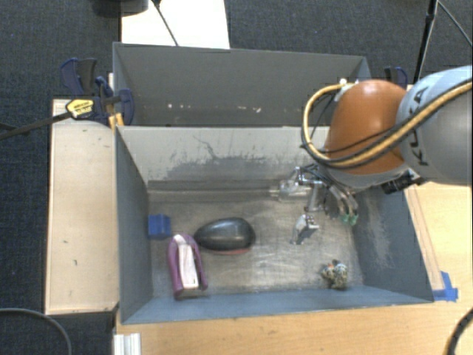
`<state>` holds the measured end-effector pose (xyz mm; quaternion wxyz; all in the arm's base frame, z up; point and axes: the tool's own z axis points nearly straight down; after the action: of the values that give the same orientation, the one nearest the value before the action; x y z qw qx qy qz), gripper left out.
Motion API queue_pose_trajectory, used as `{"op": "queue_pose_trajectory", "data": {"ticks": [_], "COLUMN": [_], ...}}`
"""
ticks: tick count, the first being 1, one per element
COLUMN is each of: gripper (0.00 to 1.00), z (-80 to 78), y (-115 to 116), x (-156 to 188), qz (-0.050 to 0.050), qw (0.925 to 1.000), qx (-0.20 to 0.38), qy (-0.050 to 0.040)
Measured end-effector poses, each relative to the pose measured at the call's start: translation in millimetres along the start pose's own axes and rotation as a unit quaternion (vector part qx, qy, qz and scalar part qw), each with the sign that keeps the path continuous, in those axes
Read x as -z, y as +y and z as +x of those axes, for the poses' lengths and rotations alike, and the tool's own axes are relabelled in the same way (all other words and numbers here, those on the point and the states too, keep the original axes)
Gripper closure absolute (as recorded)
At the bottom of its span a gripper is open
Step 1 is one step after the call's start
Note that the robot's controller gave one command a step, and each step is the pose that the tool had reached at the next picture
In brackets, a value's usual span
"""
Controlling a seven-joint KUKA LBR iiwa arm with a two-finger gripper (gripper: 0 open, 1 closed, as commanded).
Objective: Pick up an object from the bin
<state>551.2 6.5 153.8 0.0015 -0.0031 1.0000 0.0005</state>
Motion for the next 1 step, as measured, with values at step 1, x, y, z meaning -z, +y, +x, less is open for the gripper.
{"op": "queue_pose_trajectory", "data": {"ticks": [1], "gripper": [0.00], "z": [-20.7], "y": [55.5], "x": [-73.8], "qz": [-0.001], "qw": [0.9959], "qx": [-0.090], "qy": [0.0029]}}
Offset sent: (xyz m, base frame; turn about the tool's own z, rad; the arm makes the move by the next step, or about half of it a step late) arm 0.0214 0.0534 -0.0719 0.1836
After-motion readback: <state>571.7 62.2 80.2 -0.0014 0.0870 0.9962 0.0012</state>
